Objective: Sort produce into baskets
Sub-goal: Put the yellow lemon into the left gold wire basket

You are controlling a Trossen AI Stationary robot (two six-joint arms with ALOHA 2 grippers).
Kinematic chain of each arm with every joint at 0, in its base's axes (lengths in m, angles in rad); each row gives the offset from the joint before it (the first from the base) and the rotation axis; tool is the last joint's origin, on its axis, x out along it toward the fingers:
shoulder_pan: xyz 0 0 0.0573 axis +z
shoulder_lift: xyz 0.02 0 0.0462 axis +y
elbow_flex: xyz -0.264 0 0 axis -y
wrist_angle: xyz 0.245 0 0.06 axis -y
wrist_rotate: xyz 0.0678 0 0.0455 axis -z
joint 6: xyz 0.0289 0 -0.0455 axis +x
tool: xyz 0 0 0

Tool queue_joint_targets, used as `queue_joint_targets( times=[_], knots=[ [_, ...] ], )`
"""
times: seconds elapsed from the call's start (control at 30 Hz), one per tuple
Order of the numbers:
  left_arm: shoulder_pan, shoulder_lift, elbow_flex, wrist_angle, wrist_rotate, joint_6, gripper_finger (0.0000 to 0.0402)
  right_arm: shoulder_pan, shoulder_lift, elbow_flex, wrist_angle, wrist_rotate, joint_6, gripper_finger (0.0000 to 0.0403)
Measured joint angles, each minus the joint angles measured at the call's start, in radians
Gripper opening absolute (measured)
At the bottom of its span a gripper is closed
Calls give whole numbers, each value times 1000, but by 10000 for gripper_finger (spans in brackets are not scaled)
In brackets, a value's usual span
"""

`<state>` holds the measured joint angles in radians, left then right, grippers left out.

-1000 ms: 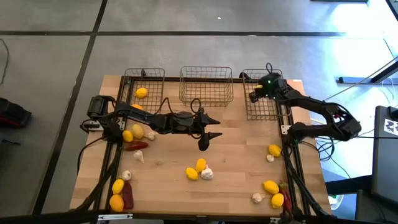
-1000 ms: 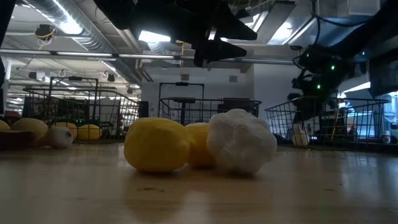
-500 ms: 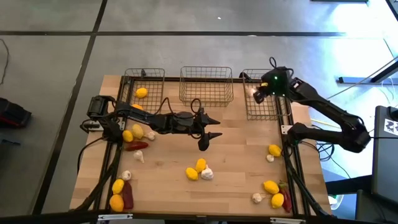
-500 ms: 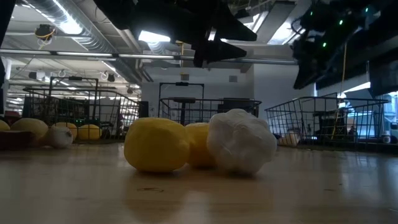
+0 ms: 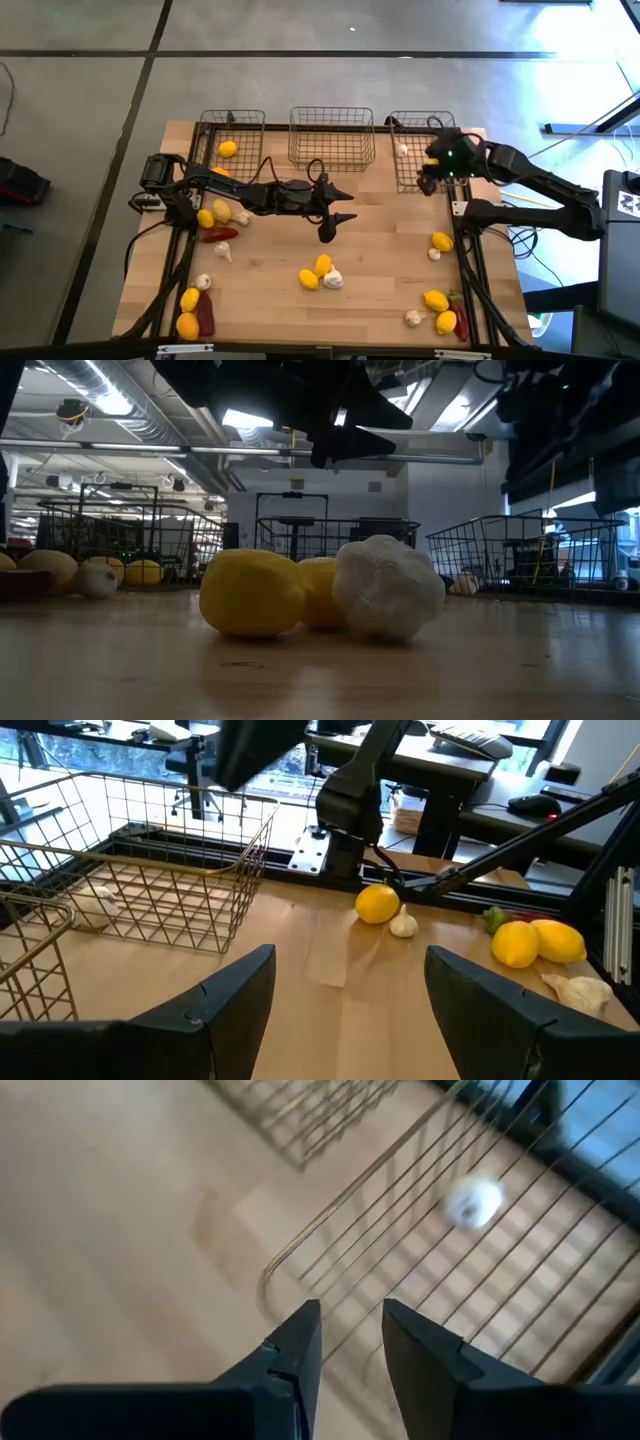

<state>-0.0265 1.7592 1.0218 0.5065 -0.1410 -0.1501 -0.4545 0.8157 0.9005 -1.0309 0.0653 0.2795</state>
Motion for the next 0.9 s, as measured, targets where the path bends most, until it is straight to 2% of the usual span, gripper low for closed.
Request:
queue_joint_targets(
  times=[0.27, 0.53, 0.9],
  knots=[
    [0, 0, 0, 0, 0, 0, 253, 195, -9, 0, -84, -9, 160, 108],
    [0, 0, 0, 1, 0, 0, 253, 371, 3, 0, -109, -75, 320, 108],
    [0, 0, 0, 0, 0, 1, 253, 580, 92, 0, -117, -61, 456, 108]
  ],
)
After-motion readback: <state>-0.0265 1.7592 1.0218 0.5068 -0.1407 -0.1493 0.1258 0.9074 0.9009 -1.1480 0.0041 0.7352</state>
